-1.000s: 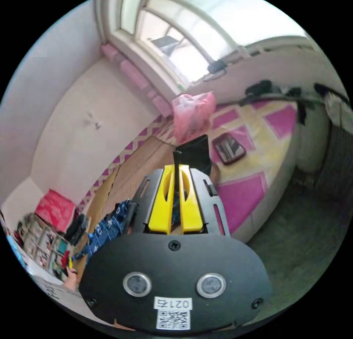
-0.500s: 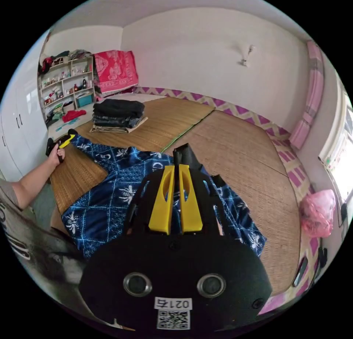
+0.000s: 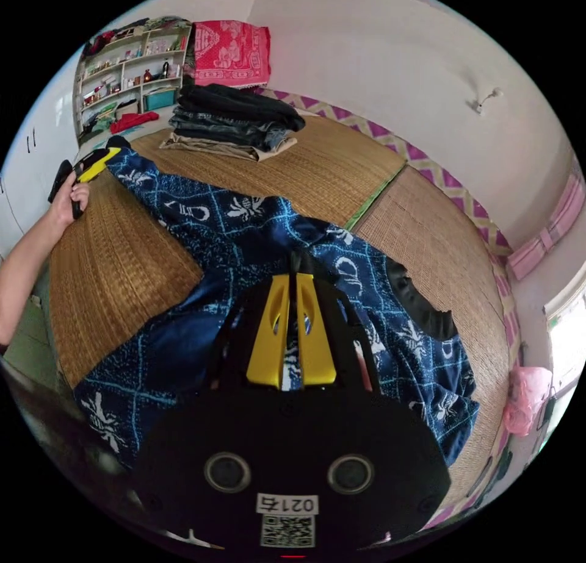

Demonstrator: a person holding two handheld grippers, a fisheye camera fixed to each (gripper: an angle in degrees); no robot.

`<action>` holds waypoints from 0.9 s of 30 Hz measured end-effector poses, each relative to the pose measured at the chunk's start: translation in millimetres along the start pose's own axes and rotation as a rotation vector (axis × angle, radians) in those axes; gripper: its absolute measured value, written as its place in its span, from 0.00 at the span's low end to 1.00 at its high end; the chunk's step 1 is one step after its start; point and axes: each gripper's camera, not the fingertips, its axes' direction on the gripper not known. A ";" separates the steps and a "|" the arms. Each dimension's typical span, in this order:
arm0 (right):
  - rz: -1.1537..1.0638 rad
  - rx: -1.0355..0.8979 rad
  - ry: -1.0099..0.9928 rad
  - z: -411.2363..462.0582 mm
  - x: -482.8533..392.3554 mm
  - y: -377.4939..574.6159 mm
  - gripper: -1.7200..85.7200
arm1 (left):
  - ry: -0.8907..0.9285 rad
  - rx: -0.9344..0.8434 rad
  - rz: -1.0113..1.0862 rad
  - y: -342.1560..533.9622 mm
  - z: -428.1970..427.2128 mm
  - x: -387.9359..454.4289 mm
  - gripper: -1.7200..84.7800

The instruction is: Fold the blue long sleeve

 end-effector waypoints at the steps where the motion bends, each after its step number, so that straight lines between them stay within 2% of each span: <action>1: -0.012 -0.016 0.009 6.3 -2.7 -1.3 0.02 | 0.002 0.000 -0.001 -5.7 -1.8 4.8 0.01; 4: -0.001 -0.074 0.008 29.3 0.2 4.9 0.02 | 0.007 0.000 -0.006 -20.0 -6.4 17.8 0.01; 8: 0.109 0.060 -0.029 -5.2 27.0 21.5 0.04 | -0.006 0.001 0.000 -42.2 -12.6 41.2 0.01; 11: 0.100 -0.094 -0.129 29.4 36.4 29.0 0.08 | -0.014 -0.009 0.000 -59.6 -15.9 59.4 0.01; 14: 0.239 0.060 -0.275 -15.8 75.0 59.4 0.13 | -0.032 -0.032 -0.014 -80.9 -19.8 78.7 0.01; 16: 0.239 0.100 -0.305 -46.7 88.8 86.5 0.14 | -0.010 -0.041 -0.013 -95.3 -25.4 96.7 0.01; 21: 0.331 0.138 -0.337 -124.2 151.8 234.0 0.13 | 0.031 0.018 0.226 -128.0 -28.8 232.5 0.01; 27: 0.593 0.192 -0.312 -174.5 191.8 430.0 0.09 | 0.088 -0.056 0.543 -143.0 18.2 481.1 0.01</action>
